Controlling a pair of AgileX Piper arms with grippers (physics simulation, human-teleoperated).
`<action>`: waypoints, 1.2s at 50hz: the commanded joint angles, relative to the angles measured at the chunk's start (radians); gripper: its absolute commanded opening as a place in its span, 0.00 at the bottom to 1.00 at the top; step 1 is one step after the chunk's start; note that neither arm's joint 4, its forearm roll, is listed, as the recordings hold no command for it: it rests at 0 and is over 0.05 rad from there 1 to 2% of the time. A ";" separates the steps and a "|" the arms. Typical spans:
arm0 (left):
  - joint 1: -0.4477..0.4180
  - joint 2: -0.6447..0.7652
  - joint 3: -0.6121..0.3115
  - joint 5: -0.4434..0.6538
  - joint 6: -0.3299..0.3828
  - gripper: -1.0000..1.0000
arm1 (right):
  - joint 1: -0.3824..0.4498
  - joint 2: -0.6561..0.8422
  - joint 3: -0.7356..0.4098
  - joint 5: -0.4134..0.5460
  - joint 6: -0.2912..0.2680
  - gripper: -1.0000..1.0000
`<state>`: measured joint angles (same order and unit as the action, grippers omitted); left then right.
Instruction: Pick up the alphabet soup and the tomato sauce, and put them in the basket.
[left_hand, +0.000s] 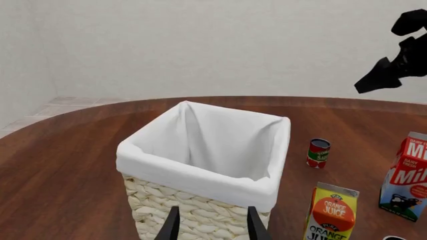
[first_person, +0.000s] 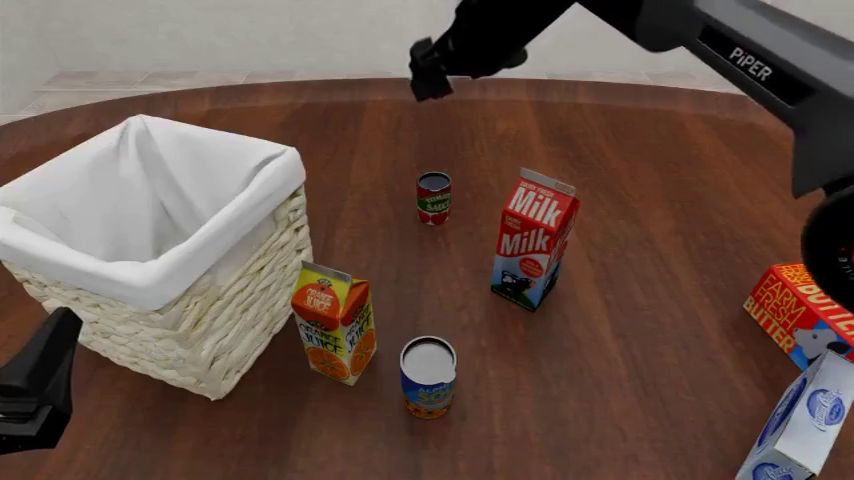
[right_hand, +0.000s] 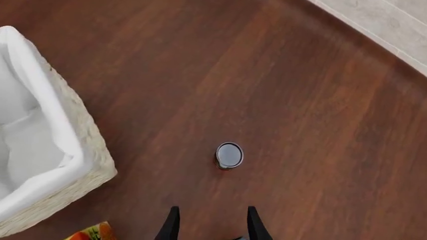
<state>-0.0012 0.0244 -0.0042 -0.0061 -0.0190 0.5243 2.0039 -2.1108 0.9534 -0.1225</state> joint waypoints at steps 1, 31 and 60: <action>0.000 0.005 0.000 -0.003 -0.001 1.00 | -0.013 0.061 -0.049 0.010 -0.016 1.00; 0.001 0.007 0.001 -0.005 -0.002 1.00 | -0.014 0.150 -0.088 -0.039 -0.024 1.00; 0.001 0.007 0.001 -0.005 -0.002 1.00 | -0.036 0.239 -0.168 -0.034 -0.041 1.00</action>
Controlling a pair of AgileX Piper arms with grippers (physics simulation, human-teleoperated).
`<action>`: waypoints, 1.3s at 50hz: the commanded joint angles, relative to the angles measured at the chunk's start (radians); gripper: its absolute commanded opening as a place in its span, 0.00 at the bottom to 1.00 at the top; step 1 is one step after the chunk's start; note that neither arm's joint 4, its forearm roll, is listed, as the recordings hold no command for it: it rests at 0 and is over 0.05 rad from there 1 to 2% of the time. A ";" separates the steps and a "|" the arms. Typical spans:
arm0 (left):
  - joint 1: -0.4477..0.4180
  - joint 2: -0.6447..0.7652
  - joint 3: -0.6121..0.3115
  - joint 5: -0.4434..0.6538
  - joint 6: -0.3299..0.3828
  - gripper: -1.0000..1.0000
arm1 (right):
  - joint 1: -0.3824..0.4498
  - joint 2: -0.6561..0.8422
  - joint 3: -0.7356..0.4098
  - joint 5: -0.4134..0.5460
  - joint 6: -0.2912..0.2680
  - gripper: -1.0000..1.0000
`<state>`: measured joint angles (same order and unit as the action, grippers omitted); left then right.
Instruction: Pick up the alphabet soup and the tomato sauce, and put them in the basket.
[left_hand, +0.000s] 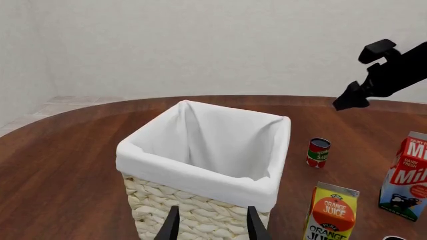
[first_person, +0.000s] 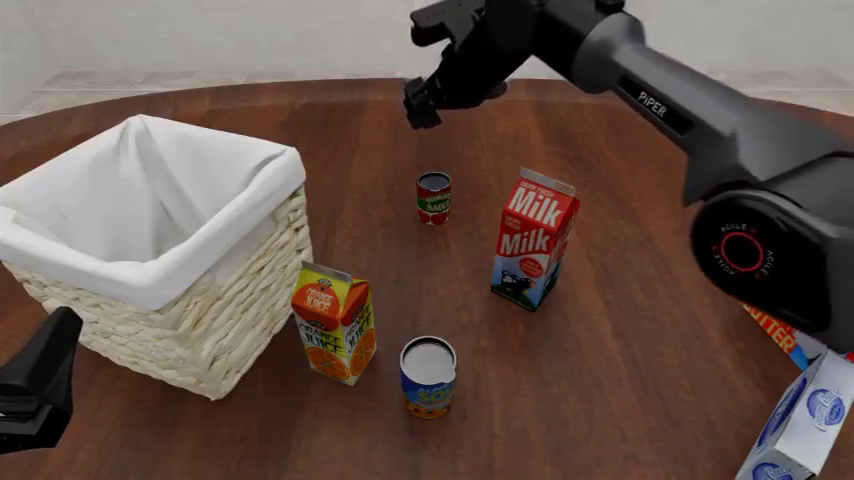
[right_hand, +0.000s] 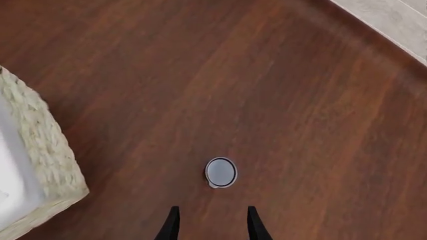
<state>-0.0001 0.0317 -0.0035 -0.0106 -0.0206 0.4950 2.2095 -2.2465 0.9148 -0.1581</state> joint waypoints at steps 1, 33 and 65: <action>0.000 0.000 0.000 0.000 0.000 1.00 | -0.007 0.037 -0.035 0.005 -0.006 1.00; 0.001 0.008 0.001 -0.004 -0.002 1.00 | -0.023 0.113 -0.042 -0.018 -0.020 1.00; 0.000 0.008 0.001 -0.005 -0.004 1.00 | -0.025 0.185 -0.109 -0.013 -0.031 1.00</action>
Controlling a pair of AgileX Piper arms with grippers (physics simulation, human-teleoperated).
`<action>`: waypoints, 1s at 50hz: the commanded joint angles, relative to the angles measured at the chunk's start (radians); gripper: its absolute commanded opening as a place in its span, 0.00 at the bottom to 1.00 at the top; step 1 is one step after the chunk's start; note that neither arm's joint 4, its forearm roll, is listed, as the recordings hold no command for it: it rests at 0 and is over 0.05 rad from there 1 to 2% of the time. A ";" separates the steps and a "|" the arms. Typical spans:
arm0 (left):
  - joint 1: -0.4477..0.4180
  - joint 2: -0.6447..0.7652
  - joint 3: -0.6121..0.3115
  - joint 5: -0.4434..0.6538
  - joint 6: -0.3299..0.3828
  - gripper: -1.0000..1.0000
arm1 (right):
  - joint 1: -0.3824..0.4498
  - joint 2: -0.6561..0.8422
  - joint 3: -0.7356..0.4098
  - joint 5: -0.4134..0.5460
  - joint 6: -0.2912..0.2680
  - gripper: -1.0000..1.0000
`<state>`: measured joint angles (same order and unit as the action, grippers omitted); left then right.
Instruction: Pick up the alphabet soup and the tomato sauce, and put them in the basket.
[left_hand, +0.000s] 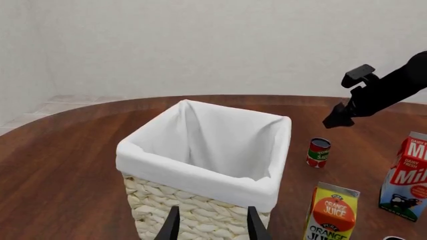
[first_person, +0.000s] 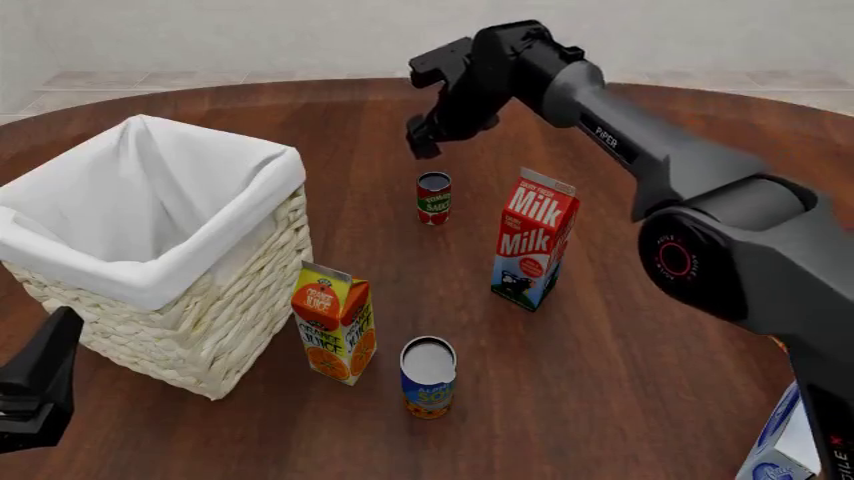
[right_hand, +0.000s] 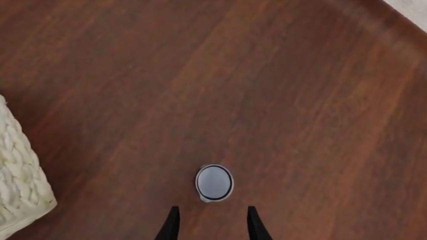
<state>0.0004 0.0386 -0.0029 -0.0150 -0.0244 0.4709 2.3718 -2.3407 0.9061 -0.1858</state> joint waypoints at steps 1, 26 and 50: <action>0.000 0.001 0.000 -0.001 -0.001 1.00 | -0.001 0.023 -0.015 -0.004 -0.003 1.00; -0.003 0.005 0.001 -0.001 0.001 1.00 | -0.002 0.047 -0.008 -0.042 -0.003 1.00; -0.003 0.009 0.001 -0.005 -0.001 1.00 | 0.000 0.067 0.002 -0.060 -0.006 1.00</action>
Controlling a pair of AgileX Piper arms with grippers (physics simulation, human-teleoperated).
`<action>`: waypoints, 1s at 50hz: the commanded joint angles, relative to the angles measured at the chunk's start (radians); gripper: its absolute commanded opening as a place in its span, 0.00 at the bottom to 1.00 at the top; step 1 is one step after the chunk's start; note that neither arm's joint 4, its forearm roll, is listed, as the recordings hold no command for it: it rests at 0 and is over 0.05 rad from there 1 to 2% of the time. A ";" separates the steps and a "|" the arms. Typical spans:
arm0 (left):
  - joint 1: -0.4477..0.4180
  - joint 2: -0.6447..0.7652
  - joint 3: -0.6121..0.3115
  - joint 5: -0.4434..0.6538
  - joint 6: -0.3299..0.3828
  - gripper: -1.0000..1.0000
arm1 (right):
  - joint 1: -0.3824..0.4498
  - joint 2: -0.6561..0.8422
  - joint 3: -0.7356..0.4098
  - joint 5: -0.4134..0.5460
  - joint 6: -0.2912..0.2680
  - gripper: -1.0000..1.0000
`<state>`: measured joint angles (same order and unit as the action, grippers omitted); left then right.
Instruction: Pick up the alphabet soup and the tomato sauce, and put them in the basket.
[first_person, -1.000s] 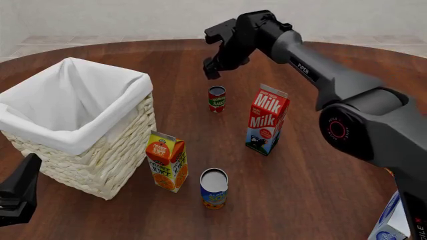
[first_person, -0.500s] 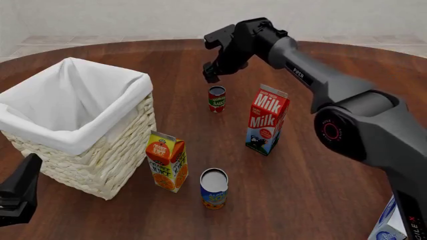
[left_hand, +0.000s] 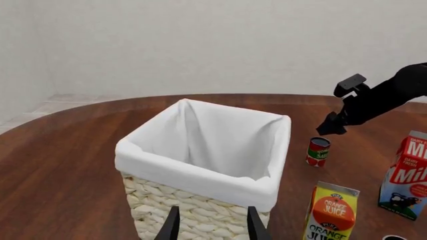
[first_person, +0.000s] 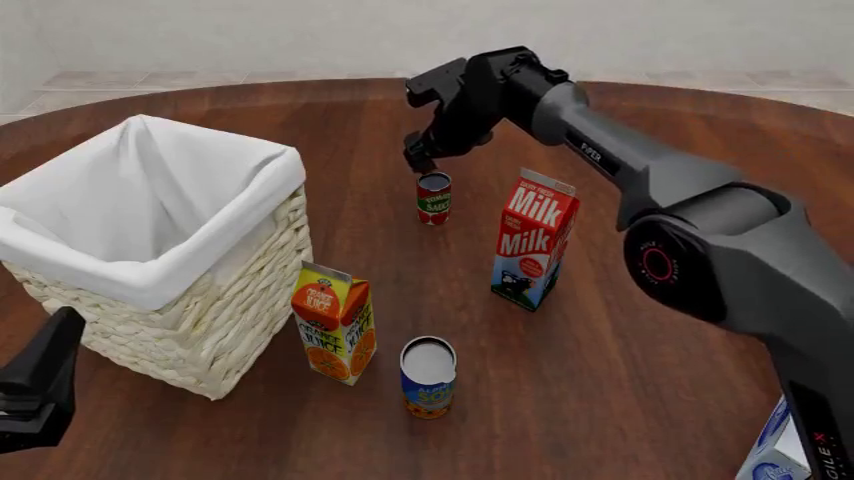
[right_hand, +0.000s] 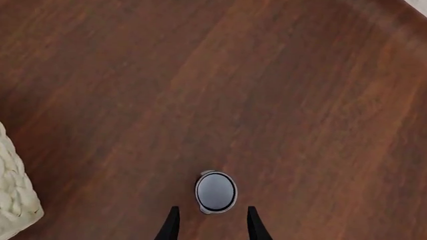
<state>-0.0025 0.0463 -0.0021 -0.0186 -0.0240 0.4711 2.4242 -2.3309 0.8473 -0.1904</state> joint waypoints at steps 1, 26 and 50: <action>0.001 0.001 0.000 -0.001 -0.001 1.00 | 0.000 0.017 -0.012 0.001 -0.001 1.00; 0.001 0.001 0.000 -0.002 -0.002 1.00 | -0.001 0.029 0.033 -0.035 -0.009 1.00; 0.001 0.001 0.000 -0.002 -0.002 1.00 | -0.012 0.070 -0.008 -0.020 -0.023 1.00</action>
<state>-0.0019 0.0476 -0.0022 -0.0205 -0.0257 0.4614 2.4845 -2.3359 0.8284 -0.2103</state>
